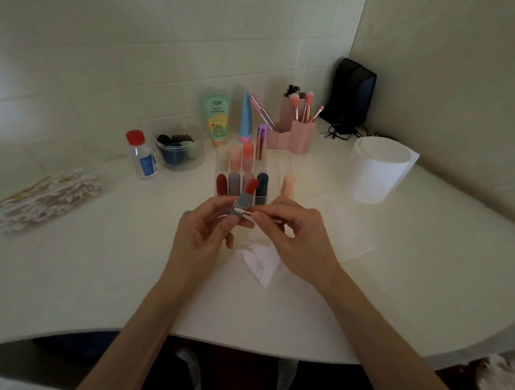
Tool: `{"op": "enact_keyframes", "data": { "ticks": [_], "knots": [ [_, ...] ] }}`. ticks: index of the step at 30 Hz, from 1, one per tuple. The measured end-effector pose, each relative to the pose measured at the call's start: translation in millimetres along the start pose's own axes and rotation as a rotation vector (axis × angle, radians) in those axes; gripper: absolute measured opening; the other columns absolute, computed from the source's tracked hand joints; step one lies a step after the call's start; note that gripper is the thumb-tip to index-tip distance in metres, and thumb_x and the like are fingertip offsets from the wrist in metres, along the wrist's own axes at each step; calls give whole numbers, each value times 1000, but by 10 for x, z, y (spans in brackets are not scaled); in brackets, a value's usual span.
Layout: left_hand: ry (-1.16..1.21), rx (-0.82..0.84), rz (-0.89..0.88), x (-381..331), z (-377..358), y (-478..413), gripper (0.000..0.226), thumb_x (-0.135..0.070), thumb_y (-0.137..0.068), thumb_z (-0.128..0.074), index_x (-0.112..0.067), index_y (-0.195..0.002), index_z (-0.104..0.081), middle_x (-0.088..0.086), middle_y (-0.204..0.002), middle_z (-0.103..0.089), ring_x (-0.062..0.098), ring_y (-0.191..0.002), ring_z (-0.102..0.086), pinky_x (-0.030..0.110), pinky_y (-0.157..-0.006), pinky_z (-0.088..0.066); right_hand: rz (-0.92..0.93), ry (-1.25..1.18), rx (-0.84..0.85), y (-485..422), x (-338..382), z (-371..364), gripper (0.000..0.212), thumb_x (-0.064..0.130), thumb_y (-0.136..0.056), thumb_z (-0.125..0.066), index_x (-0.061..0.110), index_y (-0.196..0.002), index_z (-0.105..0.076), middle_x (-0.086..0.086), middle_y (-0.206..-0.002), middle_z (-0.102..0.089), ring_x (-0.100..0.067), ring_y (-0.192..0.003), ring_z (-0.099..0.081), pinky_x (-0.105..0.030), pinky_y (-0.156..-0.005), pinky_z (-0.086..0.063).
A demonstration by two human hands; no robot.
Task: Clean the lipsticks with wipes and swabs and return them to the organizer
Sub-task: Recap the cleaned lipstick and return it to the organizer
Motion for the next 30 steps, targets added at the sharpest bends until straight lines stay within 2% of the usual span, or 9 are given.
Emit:
{"op": "enact_keyframes", "data": {
  "ticks": [5, 10, 13, 15, 18, 21, 24, 27, 30],
  "knots": [
    [-71, 31, -9, 4, -50, -3, 31, -11, -96, -59, -3, -125, -62, 10, -104, -70, 5, -75, -63, 16, -63, -49, -19, -10, -1, 9, -24, -9, 18, 8, -95, -69, 7, -111, -78, -4, -82, -68, -17, -72, -55, -27, -66, -48],
    [-122, 13, -4, 36, 0, -15, 25, -17, -93, -63, -19, -118, -66, 7, -109, -63, 6, -84, -61, 12, -67, -47, -11, -15, -1, 2, -16, -8, 19, 8, -96, -69, 8, -112, -77, -8, -82, -68, -20, -72, -55, -36, -66, -49],
    [-155, -6, -28, 4, 29, 1, 28, -8, -94, -67, -20, -120, -67, 2, -100, -67, 3, -82, -63, 13, -71, -47, -9, -17, 1, 4, -9, -8, 19, 6, -95, -69, 7, -112, -77, -5, -81, -67, -17, -72, -54, -31, -65, -48],
    [-84, -60, 19, 4, 77, 15, 32, -5, -93, -68, -21, -121, -67, -2, -105, -73, 5, -88, -70, 15, -71, -52, -2, -16, -2, 3, -2, -6, 19, 6, -95, -68, 7, -112, -77, -3, -81, -66, -16, -72, -54, -28, -66, -48],
    [-4, -85, 50, 3, 76, 18, 24, 4, -94, -61, -5, -115, -66, -1, -106, -75, 11, -87, -73, 20, -60, -52, -2, -18, -3, 3, -5, -6, 18, 5, -95, -68, 7, -111, -78, -3, -81, -67, -18, -71, -55, -30, -66, -48],
    [-6, -52, 5, -37, 46, 0, 23, 6, -98, -55, -4, -116, -65, 1, -97, -77, 11, -79, -71, 25, -59, -52, 5, -11, 1, 5, -1, -4, 18, 5, -95, -69, 6, -111, -78, -3, -81, -67, -16, -71, -55, -27, -66, -47],
    [-27, 4, -8, -42, -17, 5, 25, 2, -96, -58, -5, -120, -63, -4, -99, -75, 7, -76, -69, 21, -63, -53, -1, -9, 11, 7, -9, -16, 18, 5, -95, -69, 5, -111, -78, -4, -82, -67, -16, -71, -55, -27, -66, -47],
    [-67, 28, -3, -11, -52, 7, 25, 1, -90, -67, -5, -115, -66, -16, -93, -73, 3, -74, -67, 14, -67, -51, 12, -26, 20, 12, 3, -41, 19, 5, -95, -69, 5, -112, -77, 1, -83, -66, -15, -71, -53, -24, -66, -45],
    [-109, 0, -23, -26, -10, -4, 25, -7, -90, -69, -10, -115, -70, -9, -100, -72, 5, -84, -65, 13, -73, -48, 11, -24, 24, 7, -1, -50, 18, 5, -96, -68, 5, -111, -77, 0, -82, -65, -16, -70, -53, -24, -66, -44]
  ]
}}
Point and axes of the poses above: each hand's wrist, its own y-axis away from the middle knuckle, its own z-axis out of the back of the hand, x = y × z, the point moved 10 cm from there along -y, towards the middle knuckle
